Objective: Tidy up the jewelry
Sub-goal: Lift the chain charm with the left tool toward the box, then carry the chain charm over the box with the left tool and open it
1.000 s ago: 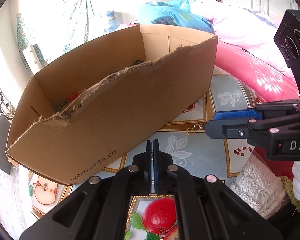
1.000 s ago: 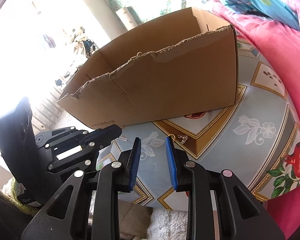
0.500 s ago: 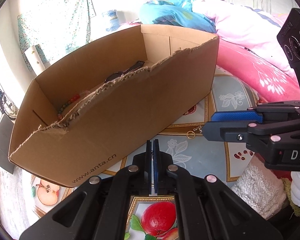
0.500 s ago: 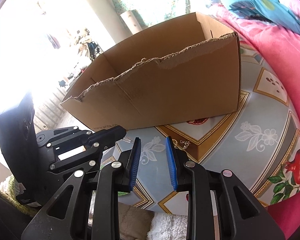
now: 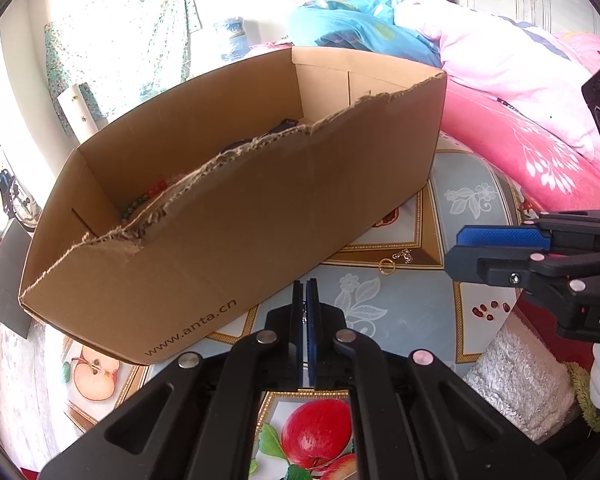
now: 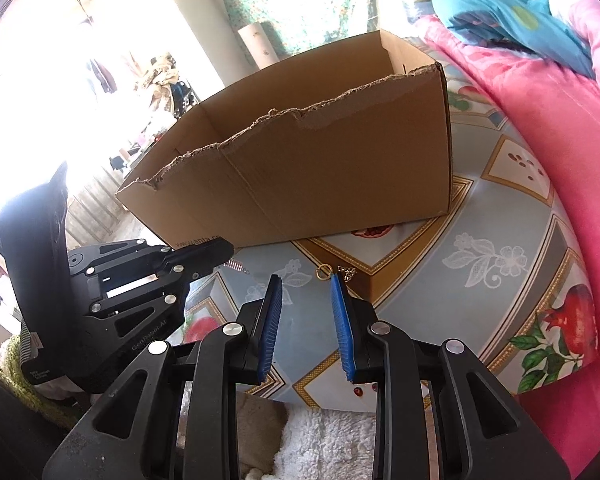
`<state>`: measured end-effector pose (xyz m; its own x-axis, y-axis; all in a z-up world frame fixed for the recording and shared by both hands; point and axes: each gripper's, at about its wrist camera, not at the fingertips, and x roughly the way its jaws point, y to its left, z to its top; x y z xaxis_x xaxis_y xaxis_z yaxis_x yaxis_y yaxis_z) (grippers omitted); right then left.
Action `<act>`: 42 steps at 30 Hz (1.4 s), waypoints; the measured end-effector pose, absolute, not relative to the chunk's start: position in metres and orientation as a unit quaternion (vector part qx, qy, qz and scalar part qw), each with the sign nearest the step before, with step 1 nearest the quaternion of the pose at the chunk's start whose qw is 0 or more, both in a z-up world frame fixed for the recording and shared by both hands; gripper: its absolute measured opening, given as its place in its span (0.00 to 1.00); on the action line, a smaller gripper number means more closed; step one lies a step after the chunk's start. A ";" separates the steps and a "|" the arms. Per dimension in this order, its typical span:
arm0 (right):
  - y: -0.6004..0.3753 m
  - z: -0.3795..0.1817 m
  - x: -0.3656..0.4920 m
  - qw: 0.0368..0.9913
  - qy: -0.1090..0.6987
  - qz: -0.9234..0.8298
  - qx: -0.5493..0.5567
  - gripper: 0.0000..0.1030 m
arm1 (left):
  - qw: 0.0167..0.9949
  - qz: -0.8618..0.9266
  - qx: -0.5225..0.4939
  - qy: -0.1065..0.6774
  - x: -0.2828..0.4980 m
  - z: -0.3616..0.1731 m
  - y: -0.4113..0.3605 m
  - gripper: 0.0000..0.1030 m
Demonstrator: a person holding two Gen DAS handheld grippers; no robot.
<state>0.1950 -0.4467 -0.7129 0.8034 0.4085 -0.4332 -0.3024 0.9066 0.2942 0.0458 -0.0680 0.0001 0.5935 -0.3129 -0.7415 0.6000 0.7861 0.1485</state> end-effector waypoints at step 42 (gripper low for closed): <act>-0.399 -0.713 0.236 0.943 0.299 0.136 -0.053 0.00 | 0.862 -0.317 0.163 0.359 0.037 -0.004 -0.060 0.01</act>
